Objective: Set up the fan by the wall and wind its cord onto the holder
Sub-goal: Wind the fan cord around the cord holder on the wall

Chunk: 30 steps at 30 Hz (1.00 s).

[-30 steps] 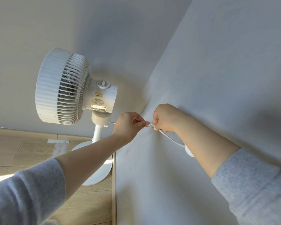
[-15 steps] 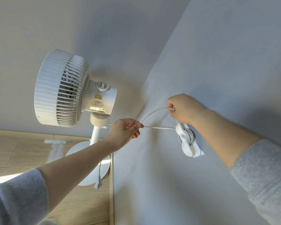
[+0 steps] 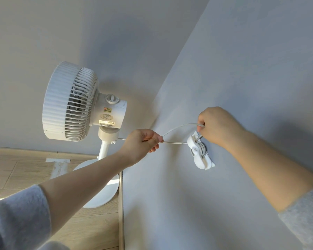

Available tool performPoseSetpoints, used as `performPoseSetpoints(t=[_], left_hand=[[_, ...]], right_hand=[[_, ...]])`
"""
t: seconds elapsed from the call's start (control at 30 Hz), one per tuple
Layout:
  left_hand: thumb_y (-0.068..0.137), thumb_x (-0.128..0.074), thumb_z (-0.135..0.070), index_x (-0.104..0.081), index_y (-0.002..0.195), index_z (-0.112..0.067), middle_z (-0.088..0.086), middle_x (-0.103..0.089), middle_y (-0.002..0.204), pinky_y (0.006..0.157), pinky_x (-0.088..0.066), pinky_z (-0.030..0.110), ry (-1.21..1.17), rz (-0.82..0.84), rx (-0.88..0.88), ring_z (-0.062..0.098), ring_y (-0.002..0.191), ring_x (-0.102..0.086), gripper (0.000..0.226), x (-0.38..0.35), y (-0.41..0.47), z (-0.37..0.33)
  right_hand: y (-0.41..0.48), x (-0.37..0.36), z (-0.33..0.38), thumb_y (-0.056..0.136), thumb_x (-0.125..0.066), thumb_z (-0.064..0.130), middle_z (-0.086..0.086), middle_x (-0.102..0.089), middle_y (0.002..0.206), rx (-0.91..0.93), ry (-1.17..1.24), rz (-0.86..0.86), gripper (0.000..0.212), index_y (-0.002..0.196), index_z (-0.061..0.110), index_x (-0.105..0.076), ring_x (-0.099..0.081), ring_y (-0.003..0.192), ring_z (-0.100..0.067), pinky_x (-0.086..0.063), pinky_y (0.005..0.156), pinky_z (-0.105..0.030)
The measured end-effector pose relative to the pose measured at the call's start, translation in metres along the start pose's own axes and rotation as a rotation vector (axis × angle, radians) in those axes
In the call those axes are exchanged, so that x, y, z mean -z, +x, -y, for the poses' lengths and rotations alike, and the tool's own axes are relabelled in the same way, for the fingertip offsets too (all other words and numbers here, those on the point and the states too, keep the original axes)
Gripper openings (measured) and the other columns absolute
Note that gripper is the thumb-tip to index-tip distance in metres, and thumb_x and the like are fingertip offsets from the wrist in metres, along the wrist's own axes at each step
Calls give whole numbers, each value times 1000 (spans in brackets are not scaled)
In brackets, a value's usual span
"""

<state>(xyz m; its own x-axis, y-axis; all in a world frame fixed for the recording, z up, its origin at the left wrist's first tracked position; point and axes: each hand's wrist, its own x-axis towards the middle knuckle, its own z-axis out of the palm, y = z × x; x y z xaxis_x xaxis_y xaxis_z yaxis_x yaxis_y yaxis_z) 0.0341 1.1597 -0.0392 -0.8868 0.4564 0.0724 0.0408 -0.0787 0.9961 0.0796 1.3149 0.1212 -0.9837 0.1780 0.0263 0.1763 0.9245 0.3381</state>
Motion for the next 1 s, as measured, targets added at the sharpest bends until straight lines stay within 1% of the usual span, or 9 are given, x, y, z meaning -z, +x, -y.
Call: performPoseSetpoints(t=[0.17,0.23,0.3,0.43,0.53,0.63,0.73,0.87,1.0], left_hand=[[88,-61,-18,-71,77,-19,-5,-64,64,57,-49,12,38,82,2,0,53,-56,16,-7,-20,-4],[87,-61,-18,-71,77,-18,-3,-64,63,57,-49,13,67,123,20,1,53,-55,14,-11,-29,-1],[85,-64,-21,-71,75,-16,-3,-64,63,59,-50,17,92,144,35,3,53,-56,13,-15,-38,2],[79,-71,-33,-70,75,-9,7,-69,70,66,-52,25,153,220,65,11,60,-59,24,-23,-55,13],[80,-70,-30,-70,77,-7,16,-71,81,70,-54,28,138,291,102,14,65,-59,23,-32,-69,25],[81,-70,-27,-70,75,-13,3,-65,67,59,-49,15,111,327,157,8,59,-55,16,-38,-81,33],[84,-66,-19,-71,76,-15,-3,-61,65,57,-47,13,100,351,168,2,53,-54,10,-40,-88,37],[79,-71,-24,-72,79,-8,-3,-63,64,62,-50,18,154,264,193,10,57,-57,17,-37,-90,47],[77,-72,-31,-66,62,-20,-7,-60,55,60,-46,21,302,103,228,9,53,-55,19,-38,-86,59]], right_hand=[[-53,-5,2,86,-53,8,-16,-68,96,-60,-7,43,20,93,4,-71,-64,93,-33,-42,62,-29],[-73,-13,1,83,-50,7,-11,-65,98,-37,15,-6,23,92,7,-71,-62,91,-30,-49,73,-32],[-90,-19,-1,83,-49,7,-6,-64,100,-14,52,-39,26,96,12,-71,-61,91,-27,-50,81,-35],[-113,-27,4,81,-51,2,0,-61,109,-32,89,-60,34,106,17,-67,-60,97,-22,-47,84,-27],[-130,-35,6,83,-52,2,2,-59,117,-78,129,-67,39,115,20,-64,-60,103,-19,-44,89,-24],[-141,-46,9,88,-50,6,2,-60,124,-98,106,1,38,122,19,-60,-57,114,-16,-44,97,-24],[-142,-54,16,90,-48,9,-1,-57,126,-104,67,74,33,121,15,-57,-54,119,-17,-44,99,-26],[-140,-67,26,92,-48,14,-4,-52,131,-90,59,147,36,127,12,-49,-52,121,-19,-44,100,-28],[-140,-80,36,94,-47,20,-2,-42,144,-37,123,172,58,148,11,-26,-46,129,-19,-42,103,-28]])
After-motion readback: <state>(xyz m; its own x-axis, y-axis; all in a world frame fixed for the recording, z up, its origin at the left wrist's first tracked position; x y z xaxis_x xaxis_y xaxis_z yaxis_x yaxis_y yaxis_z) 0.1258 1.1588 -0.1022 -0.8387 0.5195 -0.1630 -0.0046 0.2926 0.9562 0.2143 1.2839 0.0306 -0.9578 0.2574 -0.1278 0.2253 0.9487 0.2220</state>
